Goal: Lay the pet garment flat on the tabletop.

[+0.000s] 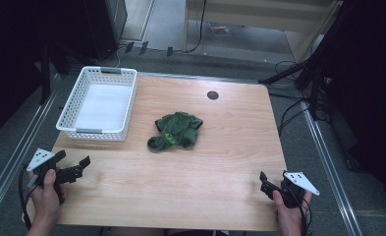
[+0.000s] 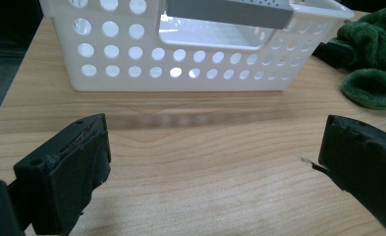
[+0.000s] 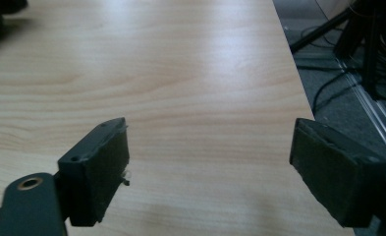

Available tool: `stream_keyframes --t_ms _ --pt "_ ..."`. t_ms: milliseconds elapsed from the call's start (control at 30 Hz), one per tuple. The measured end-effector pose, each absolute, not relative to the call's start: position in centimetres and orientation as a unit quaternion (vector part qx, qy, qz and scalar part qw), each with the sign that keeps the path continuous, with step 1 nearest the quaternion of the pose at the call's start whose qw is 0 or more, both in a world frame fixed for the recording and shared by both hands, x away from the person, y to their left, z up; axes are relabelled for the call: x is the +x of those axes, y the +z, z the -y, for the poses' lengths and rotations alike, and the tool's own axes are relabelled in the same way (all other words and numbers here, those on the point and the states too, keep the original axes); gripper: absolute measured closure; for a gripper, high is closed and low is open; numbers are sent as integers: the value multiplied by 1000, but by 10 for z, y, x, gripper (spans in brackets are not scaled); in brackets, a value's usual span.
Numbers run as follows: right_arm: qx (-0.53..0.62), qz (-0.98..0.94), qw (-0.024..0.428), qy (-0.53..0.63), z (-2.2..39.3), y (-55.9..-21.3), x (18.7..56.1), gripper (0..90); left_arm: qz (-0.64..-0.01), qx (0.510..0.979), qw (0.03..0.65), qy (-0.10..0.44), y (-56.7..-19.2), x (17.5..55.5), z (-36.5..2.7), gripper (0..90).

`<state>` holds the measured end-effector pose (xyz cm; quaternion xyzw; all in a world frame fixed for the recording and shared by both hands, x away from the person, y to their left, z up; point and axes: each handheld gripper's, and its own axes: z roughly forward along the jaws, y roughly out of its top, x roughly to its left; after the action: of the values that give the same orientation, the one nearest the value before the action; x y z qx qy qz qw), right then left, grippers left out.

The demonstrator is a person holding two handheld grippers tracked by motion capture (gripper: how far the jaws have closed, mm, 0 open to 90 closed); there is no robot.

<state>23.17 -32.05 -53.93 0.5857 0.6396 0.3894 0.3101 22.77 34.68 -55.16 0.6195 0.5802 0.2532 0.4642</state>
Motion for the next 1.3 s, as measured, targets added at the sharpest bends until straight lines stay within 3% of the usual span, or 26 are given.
stream_keyframes --t_ms 567,967,1300 --pt "586 -637 291 408 307 -528 241 122 -582 621 458 258 -552 228 -345 0" --pt "506 -695 274 432 228 -490 265 97 -581 624 455 258 -552 229 -344 0" --pt "475 -714 246 452 172 -480 291 94 -582 622 458 256 -552 229 -345 0"
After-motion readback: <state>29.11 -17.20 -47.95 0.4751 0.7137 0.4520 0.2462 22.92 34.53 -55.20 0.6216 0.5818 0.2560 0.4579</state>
